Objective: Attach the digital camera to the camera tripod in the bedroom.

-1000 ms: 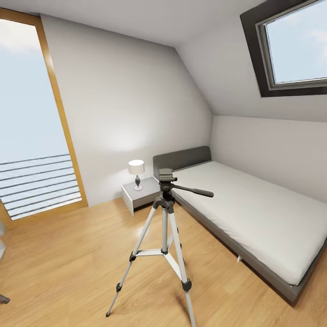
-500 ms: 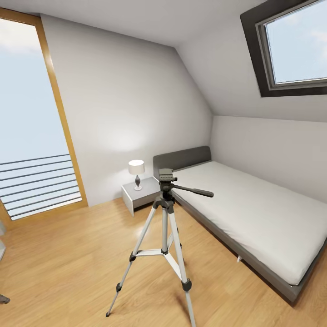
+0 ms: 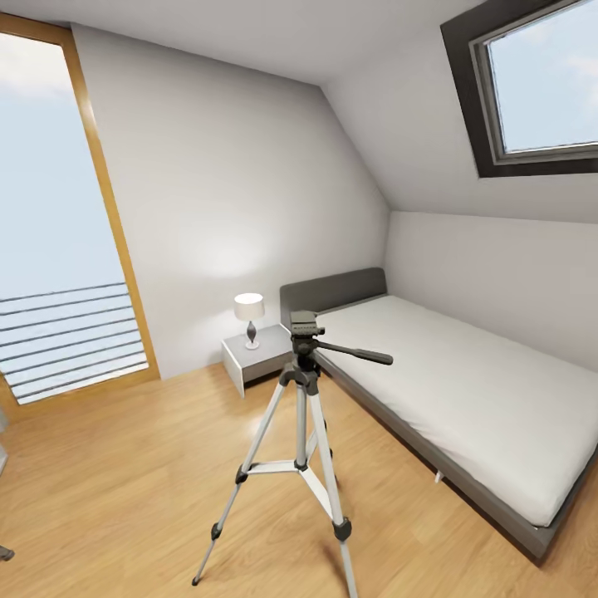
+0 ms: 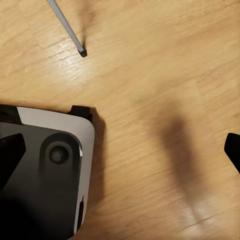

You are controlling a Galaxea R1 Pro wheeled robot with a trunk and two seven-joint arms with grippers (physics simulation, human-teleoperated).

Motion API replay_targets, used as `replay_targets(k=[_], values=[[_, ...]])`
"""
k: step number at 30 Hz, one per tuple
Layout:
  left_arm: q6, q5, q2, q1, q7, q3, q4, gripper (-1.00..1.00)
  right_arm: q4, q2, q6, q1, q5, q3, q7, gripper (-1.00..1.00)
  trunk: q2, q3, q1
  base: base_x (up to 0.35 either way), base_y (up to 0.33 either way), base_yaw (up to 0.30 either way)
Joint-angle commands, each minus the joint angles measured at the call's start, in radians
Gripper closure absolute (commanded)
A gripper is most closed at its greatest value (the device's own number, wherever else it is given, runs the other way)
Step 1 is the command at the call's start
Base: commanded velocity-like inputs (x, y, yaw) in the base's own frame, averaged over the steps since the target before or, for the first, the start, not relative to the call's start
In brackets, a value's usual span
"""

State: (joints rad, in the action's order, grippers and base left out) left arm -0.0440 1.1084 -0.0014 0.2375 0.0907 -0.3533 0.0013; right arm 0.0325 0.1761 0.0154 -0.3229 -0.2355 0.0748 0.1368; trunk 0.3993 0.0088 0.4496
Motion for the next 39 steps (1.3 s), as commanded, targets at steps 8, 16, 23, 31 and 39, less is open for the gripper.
replay_targets(k=[8,16,23,31,39], values=[[-0.002,0.005,-0.001,0.000,0.001,-0.009,0.000,1.00,0.001,-0.001,0.002,-0.001,-0.008,0.008,0.002,-1.00,0.001,0.000,0.000,0.000,0.000,0.107],[-0.001,0.005,-0.002,0.000,0.001,-0.009,0.000,1.00,0.001,0.000,0.003,-0.001,-0.008,0.008,0.002,-1.00,0.001,0.000,0.000,-0.026,0.000,0.073],[-0.001,0.005,-0.002,0.000,0.001,-0.009,0.000,1.00,0.003,-0.002,-0.008,-0.001,-0.005,0.010,-0.057,-1.00,0.001,-0.005,0.000,-0.001,0.000,0.002],[0.002,0.006,0.000,0.000,0.001,-0.009,-0.001,1.00,0.003,-0.002,-0.008,-0.001,-0.005,0.010,-0.078,-1.00,0.001,-0.018,0.000,0.000,0.000,0.000],[-0.001,0.008,0.007,0.000,0.001,-0.009,-0.003,1.00,0.003,-0.003,-0.010,-0.001,-0.005,0.010,-0.080,-1.00,0.001,-0.031,0.000,0.000,0.000,0.000]])
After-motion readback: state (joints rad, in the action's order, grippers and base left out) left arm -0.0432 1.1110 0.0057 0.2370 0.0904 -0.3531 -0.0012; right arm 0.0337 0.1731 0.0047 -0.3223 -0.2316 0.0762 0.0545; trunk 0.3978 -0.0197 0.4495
